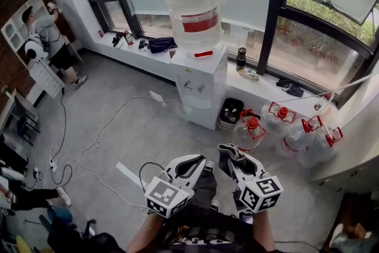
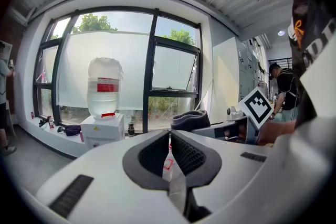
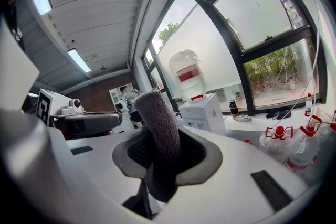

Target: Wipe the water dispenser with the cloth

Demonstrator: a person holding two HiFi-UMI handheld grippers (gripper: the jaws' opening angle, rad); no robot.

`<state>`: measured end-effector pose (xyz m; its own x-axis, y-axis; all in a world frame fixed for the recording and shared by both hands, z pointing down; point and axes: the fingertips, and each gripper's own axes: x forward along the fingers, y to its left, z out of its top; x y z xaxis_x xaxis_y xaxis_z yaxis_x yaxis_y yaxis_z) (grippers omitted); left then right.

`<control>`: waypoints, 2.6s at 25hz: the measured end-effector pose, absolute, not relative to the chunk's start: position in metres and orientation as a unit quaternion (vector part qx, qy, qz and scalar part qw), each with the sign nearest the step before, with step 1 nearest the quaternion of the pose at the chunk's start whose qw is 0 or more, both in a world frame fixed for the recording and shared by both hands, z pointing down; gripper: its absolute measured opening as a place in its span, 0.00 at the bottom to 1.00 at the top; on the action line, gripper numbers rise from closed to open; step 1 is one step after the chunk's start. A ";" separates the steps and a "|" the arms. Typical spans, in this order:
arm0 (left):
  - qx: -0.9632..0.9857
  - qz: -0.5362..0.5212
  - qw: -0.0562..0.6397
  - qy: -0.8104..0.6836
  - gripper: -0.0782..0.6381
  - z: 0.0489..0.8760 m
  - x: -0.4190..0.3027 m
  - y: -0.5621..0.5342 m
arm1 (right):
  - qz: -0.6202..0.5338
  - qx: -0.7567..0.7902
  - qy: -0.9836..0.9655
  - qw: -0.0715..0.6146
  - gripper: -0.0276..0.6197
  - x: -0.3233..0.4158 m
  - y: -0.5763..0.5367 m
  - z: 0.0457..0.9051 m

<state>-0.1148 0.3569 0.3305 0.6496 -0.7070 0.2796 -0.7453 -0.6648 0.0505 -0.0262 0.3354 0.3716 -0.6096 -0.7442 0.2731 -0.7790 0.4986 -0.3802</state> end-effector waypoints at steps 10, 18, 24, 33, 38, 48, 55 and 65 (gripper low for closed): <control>0.915 0.121 0.086 -0.375 0.14 0.335 -0.099 0.291 | 0.249 0.468 -0.848 0.035 0.20 -0.008 0.276 0.376; 0.922 0.117 0.089 -0.357 0.14 0.338 -0.103 0.197 | 0.246 0.484 -0.839 0.044 0.20 -0.012 0.194 0.372; 0.928 0.109 0.081 -0.348 0.14 0.333 -0.115 0.122 | 0.238 0.493 -0.835 0.051 0.20 -0.024 0.123 0.367; 0.929 0.121 0.078 -0.340 0.14 0.345 -0.141 0.039 | 0.239 0.500 -0.830 0.056 0.20 -0.048 0.038 0.372; 0.930 0.119 0.087 -0.336 0.14 0.348 -0.146 0.016 | 0.246 0.501 -0.827 0.063 0.20 -0.053 0.017 0.380; 0.923 0.119 0.107 -0.350 0.14 0.361 -0.145 -0.002 | 0.256 0.481 -0.834 0.087 0.20 -0.048 -0.012 0.403; 0.900 0.113 0.116 -0.404 0.14 0.366 -0.137 -0.025 | 0.257 0.437 -0.854 0.115 0.20 -0.033 -0.053 0.425; 0.855 0.107 0.136 -0.489 0.14 0.366 -0.128 -0.061 | 0.236 0.346 -0.891 0.174 0.20 -0.027 -0.119 0.467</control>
<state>-0.1276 -0.0610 0.3660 0.4984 -0.8073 0.3160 -0.8655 -0.4846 0.1271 -0.0267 -0.1192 0.4671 -0.7000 -0.5345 0.4736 -0.6987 0.6496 -0.2997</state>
